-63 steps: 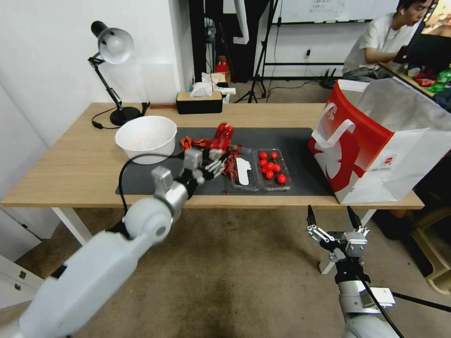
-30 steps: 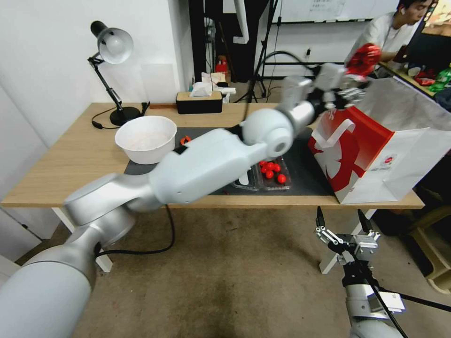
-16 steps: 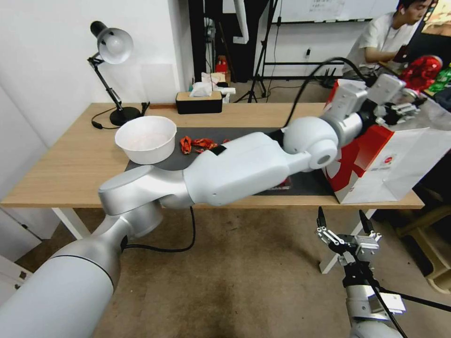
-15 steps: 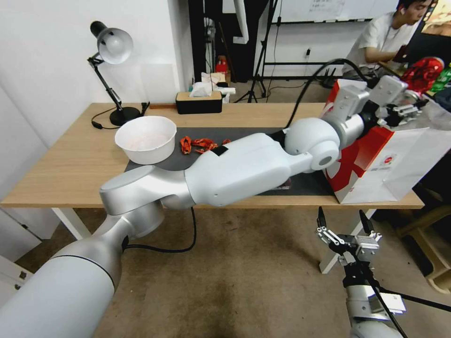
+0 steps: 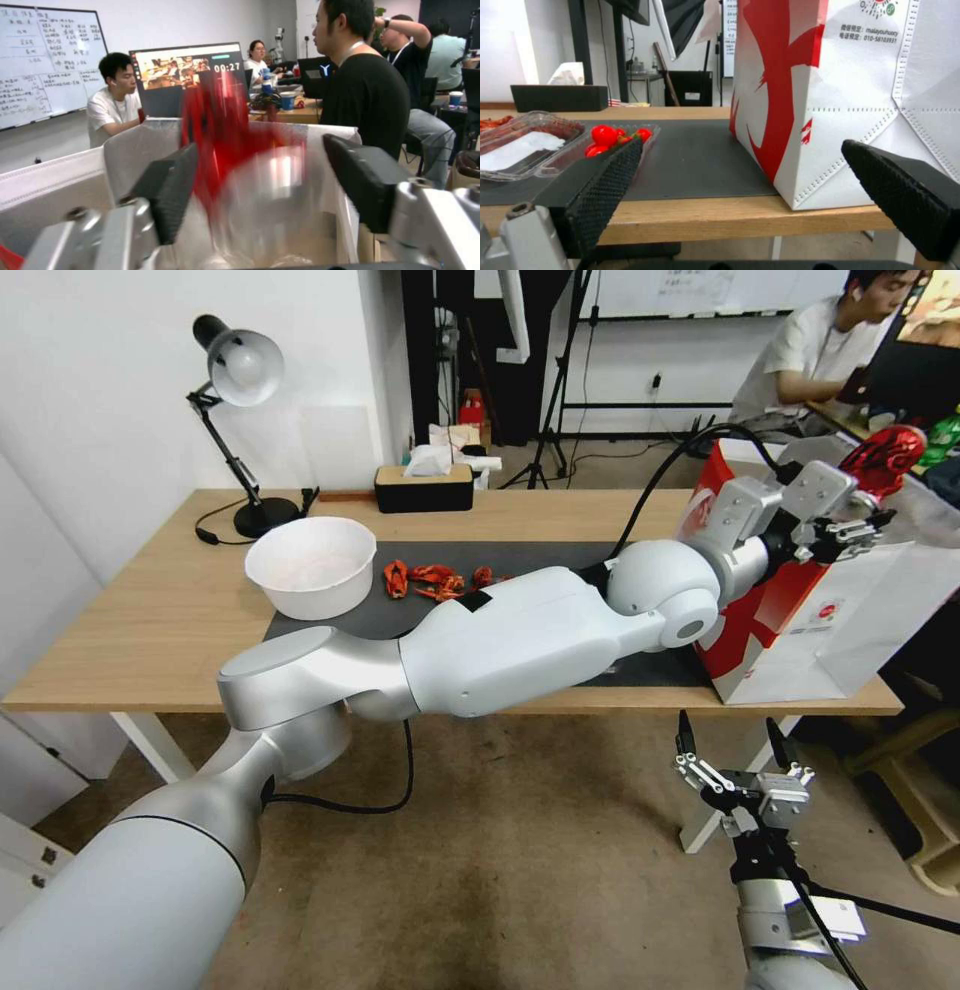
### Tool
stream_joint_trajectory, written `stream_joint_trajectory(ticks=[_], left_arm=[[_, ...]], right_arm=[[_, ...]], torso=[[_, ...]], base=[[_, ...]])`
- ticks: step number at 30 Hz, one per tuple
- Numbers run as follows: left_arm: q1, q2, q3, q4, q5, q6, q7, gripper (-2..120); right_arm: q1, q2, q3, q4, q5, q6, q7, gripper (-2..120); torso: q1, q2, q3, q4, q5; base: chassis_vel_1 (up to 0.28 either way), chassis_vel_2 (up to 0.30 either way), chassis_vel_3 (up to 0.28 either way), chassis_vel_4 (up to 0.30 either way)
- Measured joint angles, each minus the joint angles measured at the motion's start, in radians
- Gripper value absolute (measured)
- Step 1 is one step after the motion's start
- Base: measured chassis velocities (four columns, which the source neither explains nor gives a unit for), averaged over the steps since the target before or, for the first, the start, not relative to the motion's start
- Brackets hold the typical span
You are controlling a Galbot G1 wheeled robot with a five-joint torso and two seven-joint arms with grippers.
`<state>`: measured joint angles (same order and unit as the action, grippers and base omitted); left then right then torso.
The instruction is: Pick up the trash from the table and place it into the takeout bag.
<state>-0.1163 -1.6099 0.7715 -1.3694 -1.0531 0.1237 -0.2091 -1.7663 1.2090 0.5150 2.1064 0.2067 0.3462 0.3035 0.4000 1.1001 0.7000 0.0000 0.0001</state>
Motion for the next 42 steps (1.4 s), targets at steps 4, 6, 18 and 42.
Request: stream_joint_trajectory(ticks=[4, 6, 18, 42], left_arm=[[-0.001, 0.001, -0.002, 0.001, -0.001, 0.000, -0.002, 83], [-0.001, 0.001, -0.005, 0.001, -0.001, 0.000, -0.003, 91], [0.028, 0.043, -0.135, -0.049, -0.057, -0.001, -0.062, 100], [0.523, 0.524, -0.485, -0.559, -0.139, 0.061, -0.133, 100]], right_arm=[[-0.002, -0.001, 0.001, 0.001, 0.000, 0.000, 0.001, 100], [-0.001, -0.002, 0.001, 0.002, 0.000, 0.000, 0.001, 100], [0.005, -0.006, 0.002, 0.002, 0.002, 0.000, 0.005, 100], [-0.018, 0.006, -0.002, 0.014, -0.020, -0.015, 0.006, 100]], torso=[[0.000, 0.000, 0.000, 0.0000, -0.0001], [0.000, 0.000, 0.000, 0.0000, -0.0001], [0.000, 0.000, 0.000, -0.0002, -0.0001], [0.000, 0.000, 0.000, -0.0002, -0.0004]], base=[[0.000, 0.000, 0.000, 0.000], [0.000, 0.000, 0.000, 0.000], [0.000, 0.000, 0.000, 0.000], [0.000, 0.000, 0.000, 0.000]])
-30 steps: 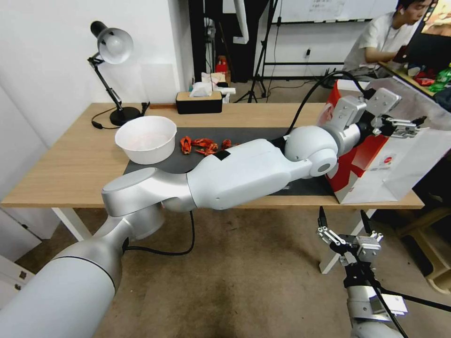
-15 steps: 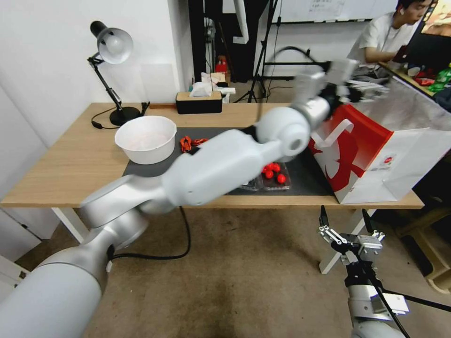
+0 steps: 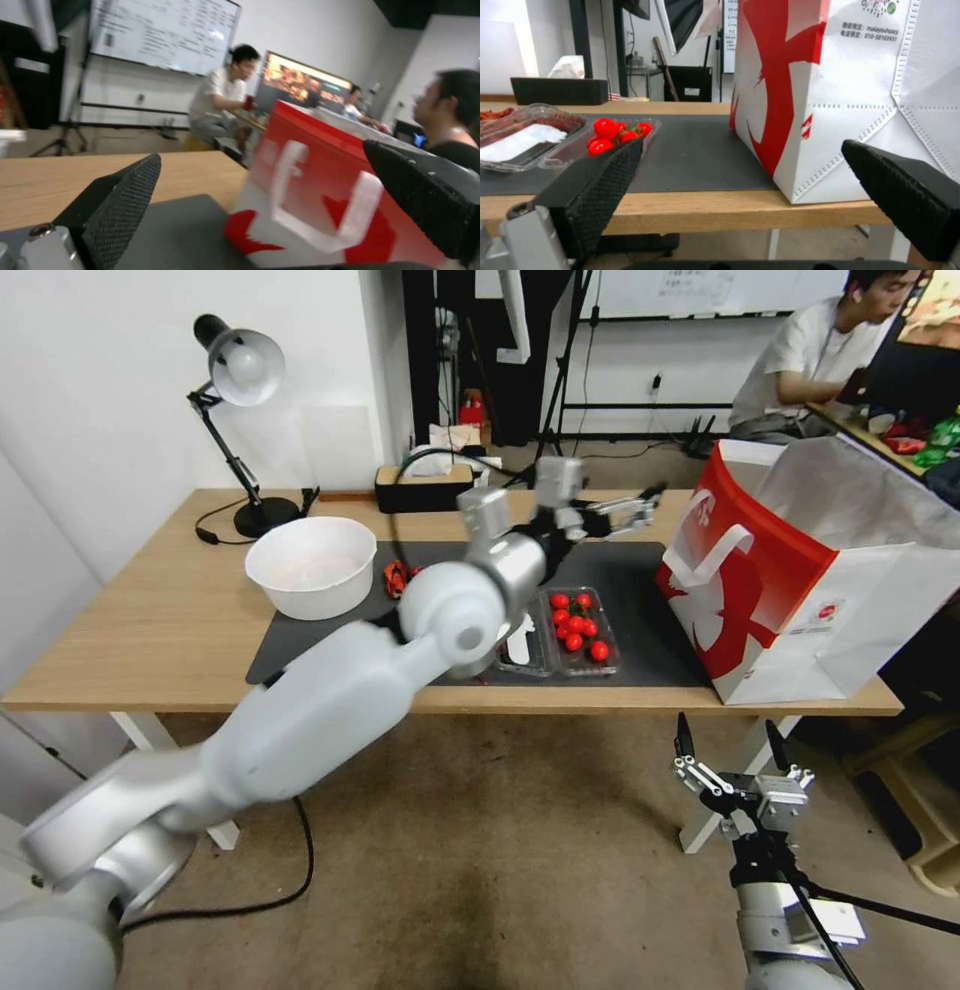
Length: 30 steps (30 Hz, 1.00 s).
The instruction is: Pick up the trash from the table and place it into the takeout bag.
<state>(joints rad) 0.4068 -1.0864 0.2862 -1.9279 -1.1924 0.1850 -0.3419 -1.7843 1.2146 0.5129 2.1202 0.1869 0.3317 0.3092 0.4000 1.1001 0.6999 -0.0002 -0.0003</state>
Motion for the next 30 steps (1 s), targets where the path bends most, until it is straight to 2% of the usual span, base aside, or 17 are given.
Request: stream_joint_trajectory(ticks=[5, 7, 9, 10, 11, 12, 13, 17, 18, 25, 30], left_arm=[[0.098, 0.064, -0.081, -0.049, 0.011, 0.000, 0.015, 100], [0.201, 0.114, -0.159, -0.096, 0.032, -0.003, 0.035, 100], [0.231, 0.124, -0.179, -0.108, 0.038, -0.003, 0.039, 100], [0.299, 0.141, -0.232, -0.136, 0.051, -0.003, 0.049, 100], [0.320, 0.144, -0.248, -0.145, 0.056, -0.004, 0.052, 100], [0.415, 0.151, -0.321, -0.181, 0.093, -0.007, 0.073, 100], [0.415, 0.151, -0.321, -0.181, 0.093, -0.007, 0.073, 100], [0.598, 0.150, -0.455, -0.250, 0.200, -0.045, 0.116, 100], [0.598, 0.150, -0.455, -0.250, 0.200, -0.045, 0.116, 100], [0.809, 0.099, -0.574, -0.319, 0.314, -0.078, 0.145, 100], [0.908, 0.055, -0.644, -0.321, 0.386, -0.124, 0.186, 100]], right_arm=[[-0.002, 0.005, -0.001, 0.002, -0.006, 0.002, -0.001, 100], [-0.002, 0.007, -0.006, 0.002, -0.011, 0.004, -0.003, 100], [-0.002, 0.007, -0.007, 0.002, -0.012, 0.004, -0.004, 100], [0.000, 0.004, -0.010, 0.001, -0.014, 0.005, -0.005, 100], [0.001, 0.003, -0.011, 0.000, -0.014, 0.005, -0.006, 100], [0.003, 0.000, -0.015, -0.003, -0.014, 0.005, -0.007, 100], [0.003, 0.000, -0.015, -0.003, -0.014, 0.005, -0.007, 100], [0.006, -0.002, -0.024, -0.005, -0.015, 0.007, -0.010, 100], [0.006, -0.002, -0.024, -0.005, -0.015, 0.007, -0.010, 100], [0.007, -0.008, -0.026, -0.006, -0.017, 0.016, -0.012, 100], [0.009, -0.014, -0.026, -0.008, -0.013, 0.019, -0.012, 100]], torso=[[0.000, 0.000, 0.000, 0.0004, -0.0002], [0.000, 0.000, 0.000, 0.0002, 0.0003], [0.000, 0.000, 0.000, 0.0002, 0.0000], [0.000, 0.000, 0.000, 0.0001, 0.0000], [0.000, 0.000, 0.000, -0.0001, 0.0001], [0.000, 0.000, 0.000, 0.0004, 0.0001], [0.000, 0.000, 0.000, 0.0004, 0.0001], [0.000, 0.000, 0.000, 0.0002, -0.0001], [0.000, 0.000, 0.000, 0.0002, -0.0001], [0.000, 0.000, 0.000, 0.0001, 0.0004], [0.000, 0.000, 0.000, 0.0001, 0.0005]], base=[[0.000, 0.000, 0.000, 0.000], [0.000, 0.000, 0.000, 0.000], [0.000, 0.000, 0.000, 0.000], [0.000, 0.000, 0.000, 0.000], [0.000, 0.000, 0.000, 0.000], [0.000, 0.000, 0.000, 0.000], [0.000, 0.000, 0.000, 0.000], [0.000, 0.000, 0.000, 0.000], [0.000, 0.000, 0.000, 0.000], [0.000, 0.000, 0.000, 0.000], [0.000, 0.000, 0.000, 0.000]])
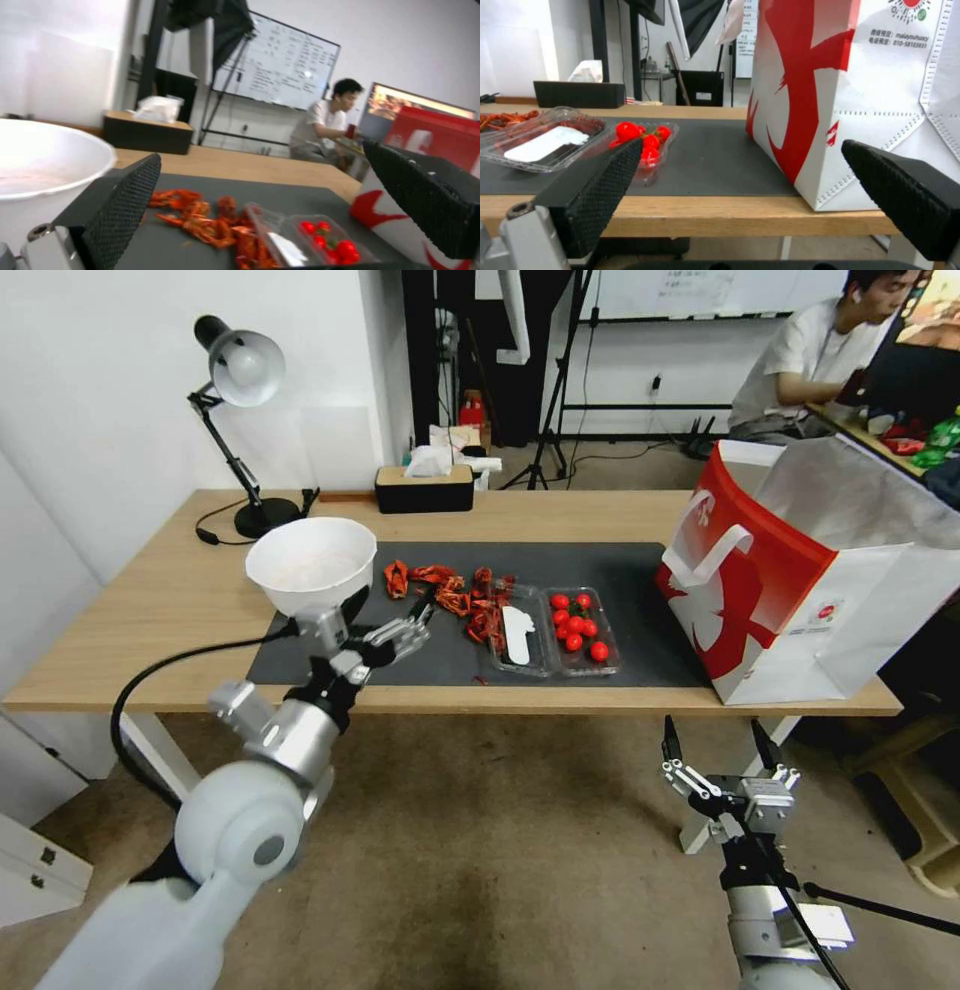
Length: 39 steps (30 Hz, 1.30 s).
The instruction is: Pick up the trash from the table and place it into the takeout bag.
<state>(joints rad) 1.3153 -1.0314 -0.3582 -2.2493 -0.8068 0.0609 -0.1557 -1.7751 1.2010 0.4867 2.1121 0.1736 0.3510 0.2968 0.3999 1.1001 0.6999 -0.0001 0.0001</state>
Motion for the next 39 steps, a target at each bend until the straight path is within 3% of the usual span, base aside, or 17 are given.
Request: stream_joint_trajectory(ticks=[11, 21, 39], left_arm=[[0.128, -0.106, -0.098, 0.034, 0.153, -0.099, 0.059, 100], [0.256, -0.182, -0.162, 0.151, 0.376, -0.275, 0.105, 100], [0.341, -0.224, -0.236, 0.249, 0.454, -0.420, 0.113, 100]], right_arm=[[0.015, -0.008, -0.009, -0.006, 0.007, 0.002, 0.000, 100], [0.011, -0.007, -0.015, -0.012, 0.007, 0.004, -0.002, 100], [0.014, 0.009, -0.012, -0.025, -0.006, 0.004, 0.000, 100]], torso=[[0.000, 0.000, 0.000, 0.0002, -0.0002], [0.000, 0.000, 0.000, 0.0001, -0.0002], [0.000, 0.000, 0.000, 0.0001, -0.0001]], base=[[0.000, 0.000, 0.000, 0.000], [0.000, 0.000, 0.000, 0.000], [0.000, 0.000, 0.000, 0.000]])
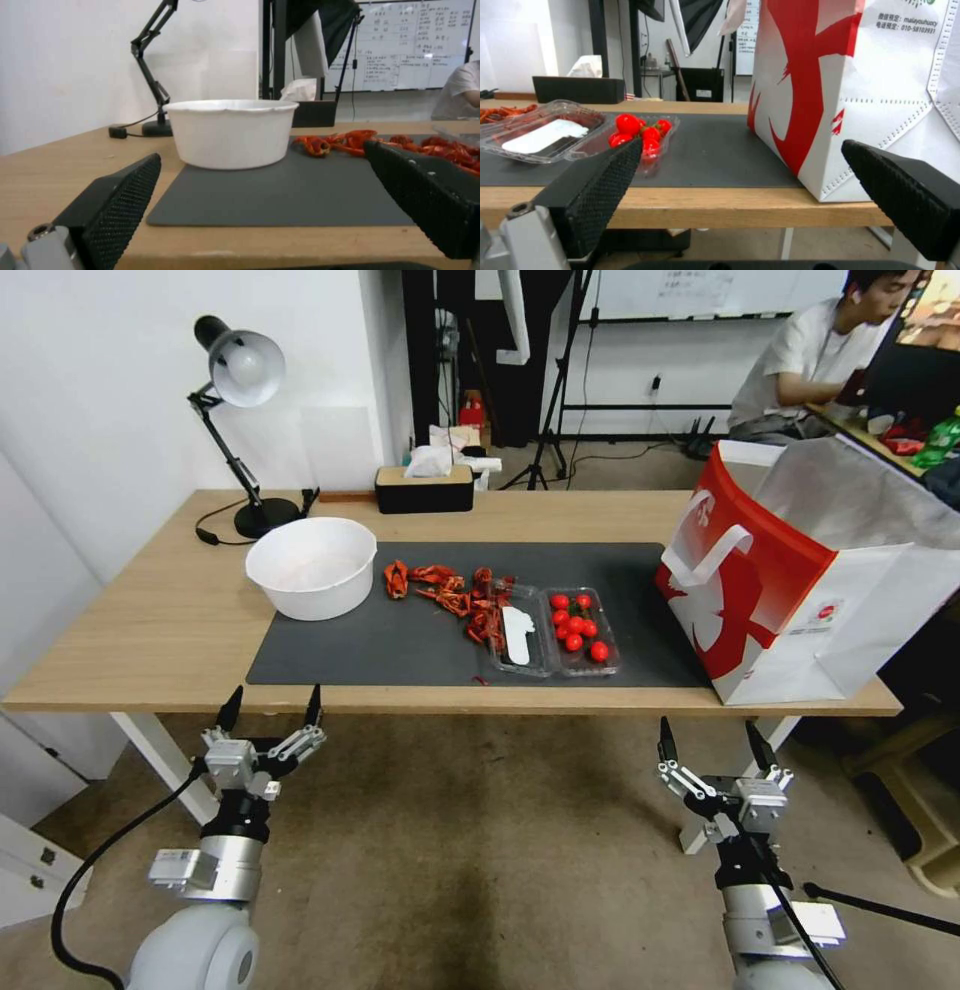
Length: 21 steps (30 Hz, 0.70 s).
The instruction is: Pick up the trash from the table and place it into the takeout bag.
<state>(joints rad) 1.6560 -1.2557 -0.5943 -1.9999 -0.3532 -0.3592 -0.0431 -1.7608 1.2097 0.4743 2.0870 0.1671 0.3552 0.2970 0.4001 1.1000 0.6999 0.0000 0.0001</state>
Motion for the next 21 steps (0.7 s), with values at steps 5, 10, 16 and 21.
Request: stream_joint_trajectory(ticks=[5, 10, 16, 21], left_arm=[[0.013, -0.009, -0.002, 0.023, 0.014, -0.032, 0.004, 100], [0.018, -0.012, 0.003, 0.039, 0.015, -0.052, 0.014, 100], [0.023, -0.016, 0.008, 0.047, 0.014, -0.063, 0.021, 100], [0.025, -0.016, 0.010, 0.046, 0.014, -0.063, 0.021, 100]], right_arm=[[0.001, 0.004, 0.000, -0.003, -0.007, 0.000, 0.000, 100], [0.000, 0.006, 0.000, -0.008, -0.013, 0.000, 0.000, 100], [-0.002, 0.008, 0.000, -0.009, -0.016, 0.001, 0.000, 100], [-0.002, 0.009, 0.000, -0.009, -0.016, 0.001, 0.000, 100]], torso=[[0.000, 0.000, 0.000, 0.0000, 0.0000], [0.000, 0.000, 0.000, -0.0001, -0.0001], [0.000, 0.000, 0.000, 0.0000, -0.0001], [0.000, 0.000, 0.000, 0.0000, 0.0000]], base=[[0.000, 0.000, 0.000, 0.000], [0.000, 0.000, 0.000, 0.000], [0.000, 0.000, 0.000, 0.000], [0.000, 0.000, 0.000, 0.000]])
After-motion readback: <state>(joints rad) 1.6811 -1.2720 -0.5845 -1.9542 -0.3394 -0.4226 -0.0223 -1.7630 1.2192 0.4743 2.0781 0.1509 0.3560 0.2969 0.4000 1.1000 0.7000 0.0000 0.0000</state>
